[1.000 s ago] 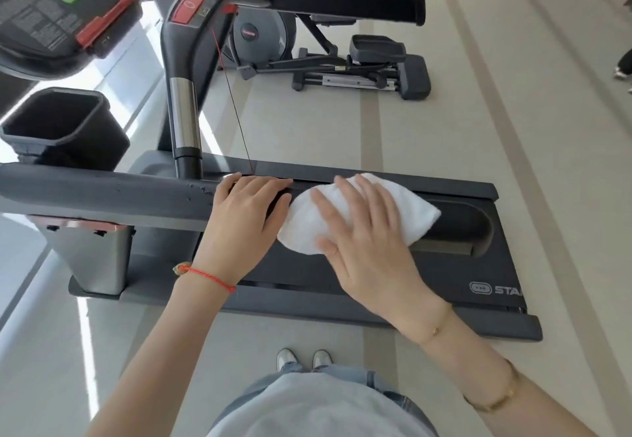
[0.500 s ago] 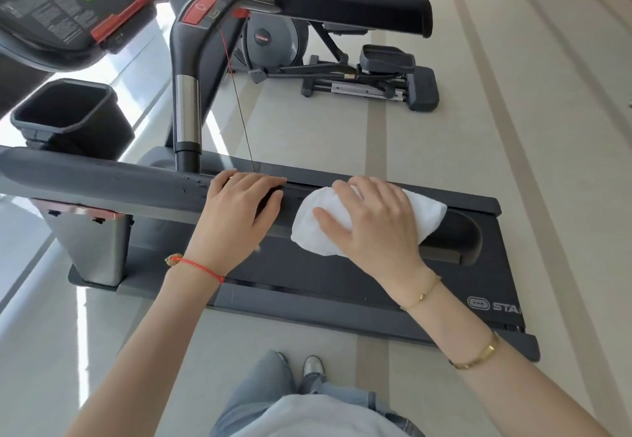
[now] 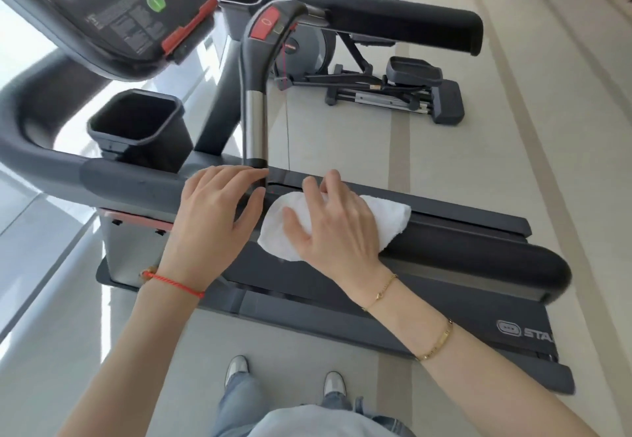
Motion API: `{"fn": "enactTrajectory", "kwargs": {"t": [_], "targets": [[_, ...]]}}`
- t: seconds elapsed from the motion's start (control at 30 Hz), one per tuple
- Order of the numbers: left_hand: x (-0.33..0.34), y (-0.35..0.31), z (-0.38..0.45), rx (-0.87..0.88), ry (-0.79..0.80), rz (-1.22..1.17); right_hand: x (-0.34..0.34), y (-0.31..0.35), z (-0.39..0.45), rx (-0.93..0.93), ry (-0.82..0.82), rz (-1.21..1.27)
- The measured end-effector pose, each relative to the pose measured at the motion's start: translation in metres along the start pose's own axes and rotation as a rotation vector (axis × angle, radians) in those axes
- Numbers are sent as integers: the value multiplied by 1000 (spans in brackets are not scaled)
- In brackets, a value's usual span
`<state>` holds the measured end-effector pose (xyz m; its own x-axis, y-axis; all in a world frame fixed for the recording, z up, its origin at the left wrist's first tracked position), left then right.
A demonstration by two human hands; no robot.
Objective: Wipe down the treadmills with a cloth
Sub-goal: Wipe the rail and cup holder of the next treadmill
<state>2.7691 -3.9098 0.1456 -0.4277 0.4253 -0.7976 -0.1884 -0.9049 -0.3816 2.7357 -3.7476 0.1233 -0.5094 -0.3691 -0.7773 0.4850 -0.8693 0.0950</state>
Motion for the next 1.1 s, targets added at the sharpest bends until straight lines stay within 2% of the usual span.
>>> {"fn": "enactTrajectory", "kwargs": {"t": [0.17, 0.3, 0.47, 0.6, 0.8, 0.93, 1.03, 1.1], "targets": [[-36, 82, 0, -66, -39, 44, 31, 71, 27, -30, -78, -7], [-59, 139, 3, -54, -35, 70, 57, 131, 55, -68, -14, 7], [-80, 198, 14, -67, -30, 65, 49, 120, 39, -124, -25, 77], [-87, 236, 20, -62, 34, 50, 59, 136, 45, -3, 0, -28], [-85, 260, 19, -22, 72, 64, 99, 215, 85, 7, 25, 10], [-83, 266, 17, 10, 46, 39, 84, 193, 65, -43, -42, -18], [-81, 266, 17, 13, 8, 17, 72, 171, 57, 106, -66, -92], [-80, 265, 18, 20, -5, 15, 80, 183, 68, 211, -70, -90]]}}
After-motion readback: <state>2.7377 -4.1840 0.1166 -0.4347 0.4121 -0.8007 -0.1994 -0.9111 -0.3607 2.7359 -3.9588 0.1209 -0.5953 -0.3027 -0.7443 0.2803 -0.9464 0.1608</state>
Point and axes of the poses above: each hand's wrist, its own z-axis towards the middle knuckle, its own x-axis out of the palm, y = z × x, the point moved 4 cm from there along z, towards the middle knuckle, and after that the axes turned 3 degrees about -y, right-handed, at the moved point
